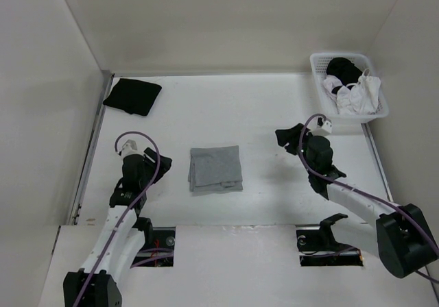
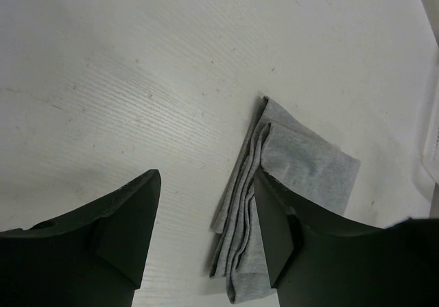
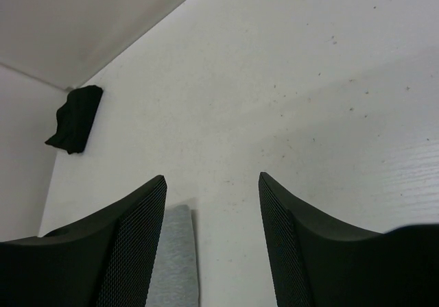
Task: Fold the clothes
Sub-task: Fold the tank top
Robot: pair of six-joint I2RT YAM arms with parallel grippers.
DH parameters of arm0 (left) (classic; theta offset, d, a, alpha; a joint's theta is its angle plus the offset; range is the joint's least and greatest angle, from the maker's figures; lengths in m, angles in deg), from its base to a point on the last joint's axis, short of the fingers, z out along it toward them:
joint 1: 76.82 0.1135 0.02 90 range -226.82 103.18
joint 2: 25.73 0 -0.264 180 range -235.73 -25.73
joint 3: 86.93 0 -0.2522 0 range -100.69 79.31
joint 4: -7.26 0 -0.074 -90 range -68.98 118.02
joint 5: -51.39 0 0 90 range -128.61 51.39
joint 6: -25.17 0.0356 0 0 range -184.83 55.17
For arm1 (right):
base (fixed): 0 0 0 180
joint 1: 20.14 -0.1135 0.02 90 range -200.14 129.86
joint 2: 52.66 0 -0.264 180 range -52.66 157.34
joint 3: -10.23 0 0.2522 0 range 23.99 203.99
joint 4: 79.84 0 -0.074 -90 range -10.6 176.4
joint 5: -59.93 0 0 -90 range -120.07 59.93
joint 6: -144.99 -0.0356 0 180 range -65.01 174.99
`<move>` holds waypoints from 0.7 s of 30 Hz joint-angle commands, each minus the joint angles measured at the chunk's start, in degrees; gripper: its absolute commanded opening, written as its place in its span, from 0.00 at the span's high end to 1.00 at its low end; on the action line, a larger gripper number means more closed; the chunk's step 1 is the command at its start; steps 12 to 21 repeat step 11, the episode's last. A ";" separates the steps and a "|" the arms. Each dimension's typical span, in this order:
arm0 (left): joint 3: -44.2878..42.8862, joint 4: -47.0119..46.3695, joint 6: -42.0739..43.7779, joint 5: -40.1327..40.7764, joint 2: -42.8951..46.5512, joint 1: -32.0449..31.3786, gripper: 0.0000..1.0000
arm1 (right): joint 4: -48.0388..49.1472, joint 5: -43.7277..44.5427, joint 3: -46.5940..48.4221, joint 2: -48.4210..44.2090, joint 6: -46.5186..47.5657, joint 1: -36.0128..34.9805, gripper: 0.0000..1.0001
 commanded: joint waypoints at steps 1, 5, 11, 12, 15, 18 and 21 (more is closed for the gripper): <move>-2.73 -1.43 0.91 0.17 -0.38 -1.06 0.45 | 4.33 0.30 0.88 1.08 -0.46 0.18 0.40; -3.17 -1.35 1.34 1.67 -0.82 -2.55 0.45 | 4.33 0.13 1.67 2.93 -0.10 0.18 0.40; -3.43 -1.69 2.31 2.99 -3.20 -4.31 0.44 | 4.33 0.04 2.11 4.25 -0.02 0.18 0.40; -3.43 -1.69 2.31 2.99 -3.20 -4.31 0.44 | 4.33 0.04 2.11 4.25 -0.02 0.18 0.40; -3.43 -1.69 2.31 2.99 -3.20 -4.31 0.44 | 4.33 0.04 2.11 4.25 -0.02 0.18 0.40; -3.43 -1.69 2.31 2.99 -3.20 -4.31 0.44 | 4.33 0.04 2.11 4.25 -0.02 0.18 0.40; -3.43 -1.69 2.31 2.99 -3.20 -4.31 0.44 | 4.33 0.04 2.11 4.25 -0.02 0.18 0.40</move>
